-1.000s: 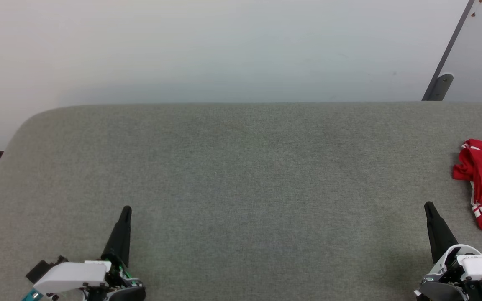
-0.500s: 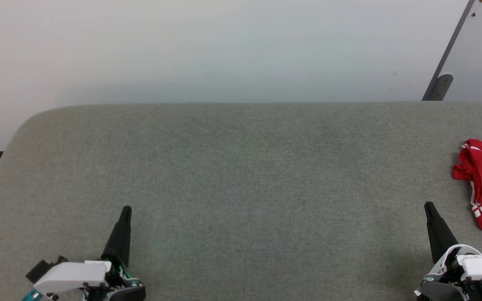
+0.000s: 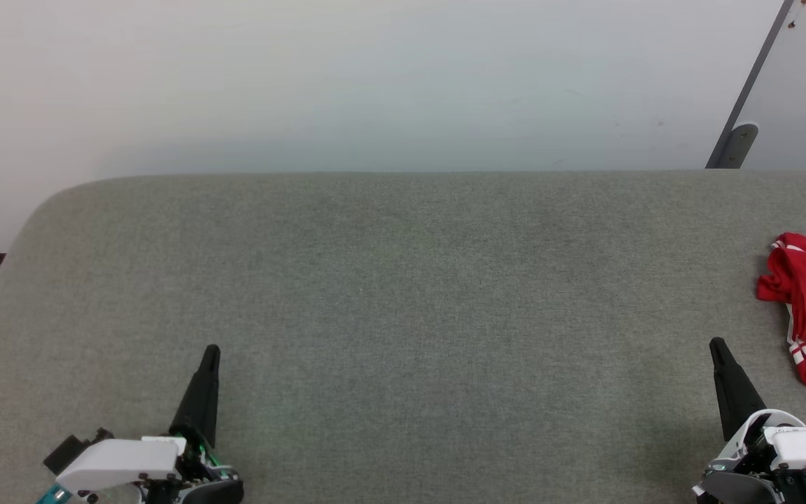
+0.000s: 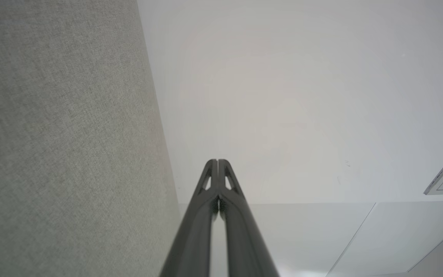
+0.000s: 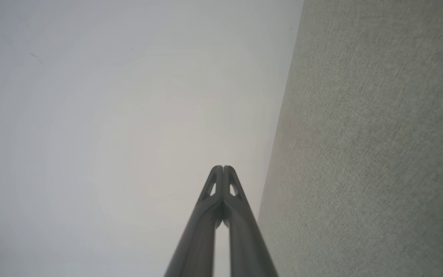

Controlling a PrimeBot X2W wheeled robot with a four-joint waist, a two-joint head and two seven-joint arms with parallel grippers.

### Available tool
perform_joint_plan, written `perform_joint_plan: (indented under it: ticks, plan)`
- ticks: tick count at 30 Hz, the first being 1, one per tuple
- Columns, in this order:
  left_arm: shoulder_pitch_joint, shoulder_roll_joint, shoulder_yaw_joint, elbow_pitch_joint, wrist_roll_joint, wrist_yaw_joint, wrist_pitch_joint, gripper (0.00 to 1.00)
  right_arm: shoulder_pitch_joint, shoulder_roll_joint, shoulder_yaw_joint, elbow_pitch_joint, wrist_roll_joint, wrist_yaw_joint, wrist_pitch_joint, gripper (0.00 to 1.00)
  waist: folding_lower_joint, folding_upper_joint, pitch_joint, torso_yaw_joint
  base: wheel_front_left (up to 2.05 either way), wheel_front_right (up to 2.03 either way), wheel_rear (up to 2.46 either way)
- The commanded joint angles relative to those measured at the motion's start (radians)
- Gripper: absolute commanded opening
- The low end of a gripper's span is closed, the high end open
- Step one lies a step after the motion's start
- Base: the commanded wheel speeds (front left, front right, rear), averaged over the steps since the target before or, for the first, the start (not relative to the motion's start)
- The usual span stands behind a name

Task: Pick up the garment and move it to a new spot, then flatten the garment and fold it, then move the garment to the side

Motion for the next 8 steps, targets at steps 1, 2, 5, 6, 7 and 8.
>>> perform_joint_plan:
  ticks: [1, 2, 5, 6, 7, 8]
  plan:
    - [-0.009, 0.000, 0.001, 0.001, -0.003, 0.000, 0.002, 0.00, -0.002, 0.004, 0.000, 0.000, 0.004, -0.001, 0.002, 0.00, 0.0000, 0.0000, 0.000, 0.000, 0.00, 0.00, 0.00]
    - [-0.009, 0.000, 0.001, 0.001, -0.003, 0.000, 0.002, 0.00, -0.002, 0.004, 0.000, 0.000, 0.004, -0.001, 0.002, 0.00, 0.0000, 0.0000, 0.000, 0.000, 0.00, 0.00, 0.00]
    - [-0.009, 0.000, 0.001, 0.001, -0.003, 0.000, 0.002, 0.00, -0.002, 0.004, 0.000, 0.000, 0.004, -0.001, 0.002, 0.00, 0.0000, 0.0000, 0.000, 0.000, 0.00, 0.00, 0.00]
    - [-0.009, 0.000, 0.001, 0.001, -0.003, 0.000, 0.002, 0.00, -0.002, 0.004, 0.000, 0.000, 0.004, -0.001, 0.002, 0.00, 0.0000, 0.0000, 0.000, 0.000, 0.00, 0.00, 0.00]
    - [-0.009, 0.000, 0.001, 0.001, -0.003, 0.000, 0.002, 0.00, -0.002, 0.004, 0.000, 0.000, 0.004, -0.001, 0.002, 0.00, 0.0000, 0.0000, 0.000, 0.000, 0.00, 0.00, 0.00]
    - [-0.009, 0.000, 0.001, 0.001, -0.003, 0.000, 0.002, 0.00, -0.002, 0.004, 0.000, 0.000, 0.004, -0.001, 0.002, 0.00, 0.0000, 0.0000, 0.000, 0.000, 0.00, 0.00, 0.00]
